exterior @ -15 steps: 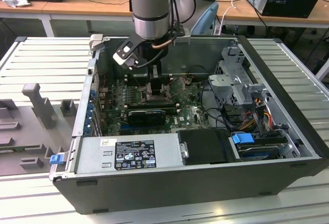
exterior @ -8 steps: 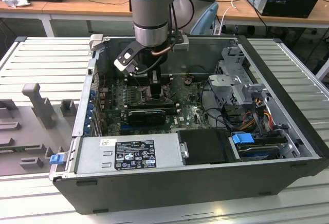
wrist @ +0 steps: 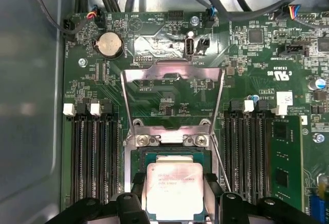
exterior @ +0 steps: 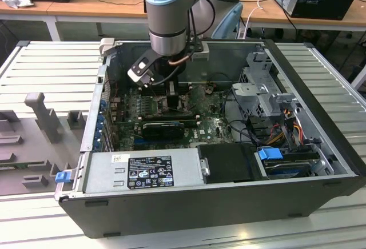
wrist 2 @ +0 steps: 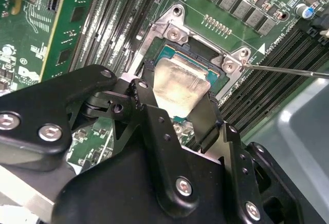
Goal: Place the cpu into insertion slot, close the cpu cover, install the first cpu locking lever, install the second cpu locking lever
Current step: 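Place the cpu into insertion slot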
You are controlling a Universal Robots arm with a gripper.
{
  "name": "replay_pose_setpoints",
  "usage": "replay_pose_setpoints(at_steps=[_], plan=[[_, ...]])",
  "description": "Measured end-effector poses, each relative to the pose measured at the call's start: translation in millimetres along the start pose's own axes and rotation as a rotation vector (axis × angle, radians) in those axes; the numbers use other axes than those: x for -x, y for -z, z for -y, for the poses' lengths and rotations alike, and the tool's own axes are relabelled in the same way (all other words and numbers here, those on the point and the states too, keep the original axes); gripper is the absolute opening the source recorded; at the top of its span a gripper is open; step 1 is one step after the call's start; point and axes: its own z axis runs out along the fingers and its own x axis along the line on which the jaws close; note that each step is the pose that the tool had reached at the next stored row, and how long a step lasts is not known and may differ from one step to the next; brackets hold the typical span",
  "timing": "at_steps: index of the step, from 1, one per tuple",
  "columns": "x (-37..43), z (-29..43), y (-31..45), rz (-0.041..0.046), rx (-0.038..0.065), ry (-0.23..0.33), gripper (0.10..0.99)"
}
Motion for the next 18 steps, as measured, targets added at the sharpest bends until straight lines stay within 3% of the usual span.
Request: replay_pose_setpoints(at_steps=[9, 12, 18], plan=[[0.0, 0.1, -0.4, 0.0001, 0.000, 0.000, 0.541], [-0.8, 0.1, -0.5, 0.0001, 0.000, 0.000, 0.667], [-3.9, -0.3, -1.2, -0.0028, 0.000, 0.000, 0.667]])
